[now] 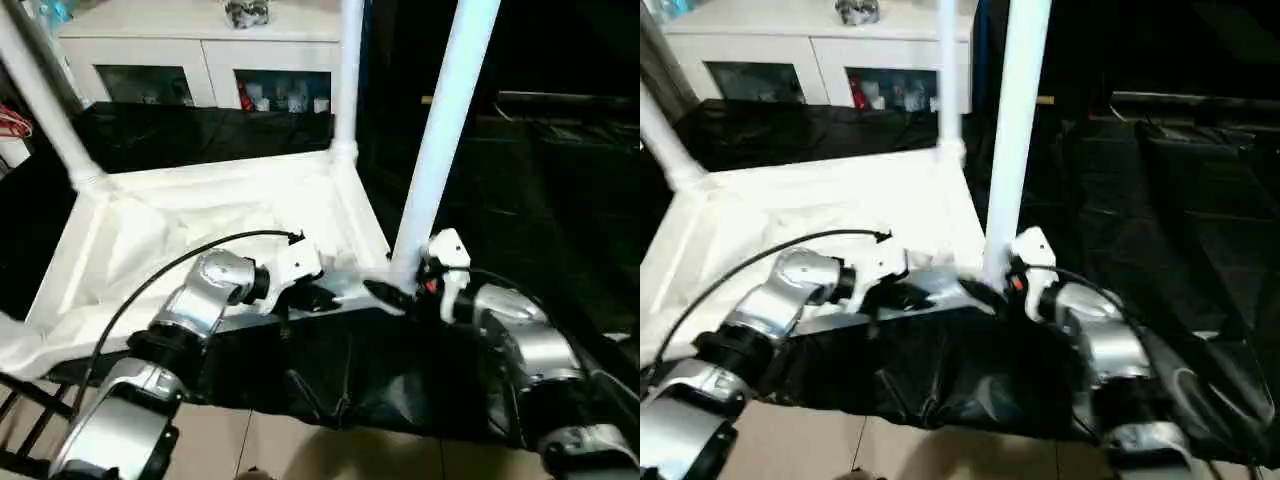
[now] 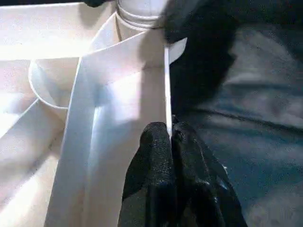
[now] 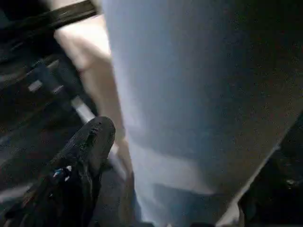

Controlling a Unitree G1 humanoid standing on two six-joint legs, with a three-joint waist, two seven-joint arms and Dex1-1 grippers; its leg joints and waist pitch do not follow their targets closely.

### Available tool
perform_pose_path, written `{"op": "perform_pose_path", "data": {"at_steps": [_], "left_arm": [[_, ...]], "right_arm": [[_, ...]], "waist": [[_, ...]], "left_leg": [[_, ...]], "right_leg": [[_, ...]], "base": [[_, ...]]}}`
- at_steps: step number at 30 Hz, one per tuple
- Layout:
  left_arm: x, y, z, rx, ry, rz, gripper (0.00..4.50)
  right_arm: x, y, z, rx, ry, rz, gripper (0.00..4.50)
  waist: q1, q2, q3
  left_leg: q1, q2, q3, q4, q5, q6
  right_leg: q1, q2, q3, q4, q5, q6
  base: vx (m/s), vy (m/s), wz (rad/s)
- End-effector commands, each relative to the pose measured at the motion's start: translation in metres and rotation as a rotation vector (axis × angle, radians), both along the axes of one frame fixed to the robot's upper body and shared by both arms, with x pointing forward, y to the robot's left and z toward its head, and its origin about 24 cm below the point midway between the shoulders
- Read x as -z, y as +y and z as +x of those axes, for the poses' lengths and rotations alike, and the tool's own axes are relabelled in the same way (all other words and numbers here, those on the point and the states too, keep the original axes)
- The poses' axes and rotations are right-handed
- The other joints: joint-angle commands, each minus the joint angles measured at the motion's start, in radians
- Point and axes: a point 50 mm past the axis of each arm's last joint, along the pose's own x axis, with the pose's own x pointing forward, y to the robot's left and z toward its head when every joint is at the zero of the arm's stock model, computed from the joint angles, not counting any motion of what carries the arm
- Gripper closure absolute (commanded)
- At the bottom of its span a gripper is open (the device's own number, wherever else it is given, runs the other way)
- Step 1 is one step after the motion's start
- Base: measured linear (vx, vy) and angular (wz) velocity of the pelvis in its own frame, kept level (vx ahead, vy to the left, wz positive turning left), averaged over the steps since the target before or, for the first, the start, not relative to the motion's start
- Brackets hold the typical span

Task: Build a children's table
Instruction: Rotate leg to tighten

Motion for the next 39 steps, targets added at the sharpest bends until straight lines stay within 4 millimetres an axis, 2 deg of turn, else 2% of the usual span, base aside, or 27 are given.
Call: {"op": "perform_pose_path", "data": {"at_steps": [1,3,5,7,8,9,10,14,15,22,23,24,27,29,32,34,35,36,37,39], "left_arm": [[-0.013,-0.017,0.001,0.074,-0.059,-0.036,4.50],[-0.013,-0.015,0.001,0.083,-0.053,-0.030,4.50],[-0.013,-0.011,0.001,0.100,-0.046,-0.017,4.50],[-0.013,-0.008,0.001,0.106,-0.044,-0.011,4.50],[-0.013,-0.005,0.001,0.111,-0.043,-0.001,4.50],[-0.013,-0.003,0.001,0.112,-0.041,0.001,4.50],[-0.013,-0.003,0.001,0.113,-0.041,0.002,4.50],[-0.013,0.000,0.001,0.119,-0.040,0.007,4.50],[-0.014,0.000,0.002,0.118,-0.040,0.008,4.50],[-0.015,0.000,0.003,0.112,-0.043,0.001,4.50],[-0.015,-0.001,0.003,0.103,-0.042,-0.007,4.50],[-0.015,-0.001,0.003,0.098,-0.041,-0.011,4.50],[-0.014,-0.007,0.005,0.048,-0.048,-0.038,4.50],[-0.014,-0.008,0.006,0.038,-0.054,-0.040,4.50],[-0.013,-0.013,0.008,0.008,-0.062,-0.045,4.50],[-0.012,-0.019,0.010,-0.041,-0.080,-0.034,4.50],[-0.011,-0.023,0.011,-0.057,-0.084,-0.028,4.50],[-0.011,-0.032,0.013,-0.101,-0.090,-0.036,4.50],[-0.011,-0.036,0.014,-0.111,-0.089,-0.042,4.50],[-0.011,-0.044,0.015,-0.137,-0.094,-0.048,4.50]], "right_arm": [[0.004,0.030,-0.014,-0.218,0.058,0.025,0.76],[0.005,0.028,-0.016,-0.242,0.072,0.017,0.76],[0.005,0.027,-0.020,-0.283,0.097,0.007,1.01],[0.005,0.027,-0.021,-0.303,0.104,0.004,1.10],[0.005,0.028,-0.023,-0.327,0.114,0.003,1.19],[0.005,0.029,-0.024,-0.334,0.118,0.003,1.19],[0.005,0.029,-0.024,-0.335,0.118,0.003,1.42],[0.005,0.030,-0.026,-0.359,0.122,-0.004,1.60],[0.005,0.030,-0.026,-0.361,0.124,-0.004,1.88],[0.008,0.033,-0.028,-0.363,0.133,-0.003,2.14],[0.009,0.034,-0.029,-0.355,0.136,0.001,2.14],[0.010,0.034,-0.029,-0.350,0.138,0.003,2.14],[0.015,0.037,-0.028,-0.261,0.130,0.030,2.14],[0.016,0.038,-0.026,-0.229,0.122,0.036,2.15],[0.019,0.041,-0.021,-0.137,0.110,0.039,2.17],[0.024,0.044,-0.011,0.010,0.088,0.035,2.19],[0.026,0.046,-0.007,0.082,0.088,0.040,2.20],[0.029,0.051,0.001,0.224,0.102,0.066,2.27],[0.030,0.054,0.004,0.266,0.108,0.075,2.33],[0.032,0.062,0.010,0.356,0.118,0.089,2.40]], "waist": [[0.000,-0.020,-0.058],[0.008,-0.018,-0.060],[0.010,-0.024,-0.058],[0.012,-0.022,-0.059],[0.013,-0.025,-0.058],[0.014,-0.025,-0.058],[0.015,-0.023,-0.058],[0.016,-0.022,-0.058],[0.018,-0.022,-0.059],[0.021,-0.018,-0.060],[0.021,-0.013,-0.060],[0.020,-0.014,-0.060],[0.020,-0.010,-0.060],[0.017,-0.009,-0.056],[0.009,-0.008,-0.050],[-0.001,-0.006,-0.046],[-0.003,-0.005,-0.045],[-0.012,-0.004,-0.043],[-0.013,0.000,-0.044],[-0.026,-0.002,-0.043]], "left_leg": [[0.004,0.031,-0.001,-0.060,-0.227,0.080],[0.002,0.032,-0.001,-0.058,-0.195,0.087],[0.001,0.031,0.000,-0.058,-0.190,0.087],[0.002,0.032,-0.001,-0.059,-0.191,0.084],[0.003,0.032,-0.001,-0.059,-0.194,0.080],[0.002,0.032,-0.002,-0.060,-0.194,0.079],[0.003,0.033,-0.002,-0.060,-0.200,0.076],[0.003,0.032,-0.002,-0.061,-0.202,0.068],[0.003,0.032,-0.002,-0.060,-0.201,0.068],[0.003,0.031,-0.003,-0.059,-0.202,0.063],[0.003,0.031,-0.004,-0.059,-0.203,0.063],[0.003,0.031,-0.003,-0.059,-0.207,0.062],[0.004,0.030,-0.003,-0.059,-0.211,0.057],[0.005,0.029,-0.003,-0.063,-0.242,0.048],[0.011,0.027,-0.007,-0.070,-0.304,0.022],[0.019,0.025,-0.009,-0.072,-0.348,0.007],[0.021,0.023,-0.011,-0.073,-0.353,0.003],[0.021,0.021,-0.014,-0.075,-0.370,-0.009],[0.022,0.020,-0.017,-0.075,-0.375,-0.011],[0.024,0.017,-0.017,-0.074,-0.389,-0.013]], "right_leg": [[0.055,-0.061,0.048,-0.062,-0.239,-0.196],[0.054,-0.062,0.047,-0.057,-0.213,-0.202],[0.054,-0.062,0.047,-0.058,-0.222,-0.202],[0.053,-0.063,0.047,-0.058,-0.239,-0.195],[0.052,-0.063,0.047,-0.058,-0.249,-0.193],[0.052,-0.063,0.047,-0.059,-0.253,-0.191],[0.051,-0.064,0.047,-0.059,-0.260,-0.188],[0.051,-0.064,0.047,-0.059,-0.253,-0.188],[0.052,-0.064,0.047,-0.058,-0.246,-0.190],[0.052,-0.063,0.046,-0.057,-0.238,-0.193],[0.052,-0.063,0.046,-0.056,-0.235,-0.195],[0.053,-0.062,0.046,-0.058,-0.232,-0.194],[0.053,-0.062,0.046,-0.058,-0.227,-0.196],[0.052,-0.062,0.045,-0.064,-0.270,-0.188],[0.049,-0.063,0.044,-0.076,-0.387,-0.156],[0.041,-0.067,0.043,-0.090,-0.486,-0.127],[0.041,-0.066,0.042,-0.092,-0.505,-0.120],[0.040,-0.065,0.039,-0.097,-0.547,-0.102],[0.041,-0.066,0.036,-0.097,-0.555,-0.097],[0.037,-0.064,0.033,-0.104,-0.558,-0.094]], "base": [[0.000,0.000,0.00],[0.000,0.000,0.00],[0.000,0.000,0.00],[0.000,0.000,0.00],[0.000,0.000,0.00],[0.000,0.000,0.00],[0.000,0.000,0.00],[0.000,0.000,0.00],[0.000,0.000,0.00],[0.000,0.000,0.00],[0.000,0.000,0.00],[0.000,0.000,0.00],[0.000,0.000,0.00],[0.000,0.000,0.00],[0.000,0.000,0.00],[0.000,0.000,0.00],[0.000,0.000,0.00],[0.000,0.000,0.00],[0.000,0.000,0.00],[0.000,0.000,0.00]]}}
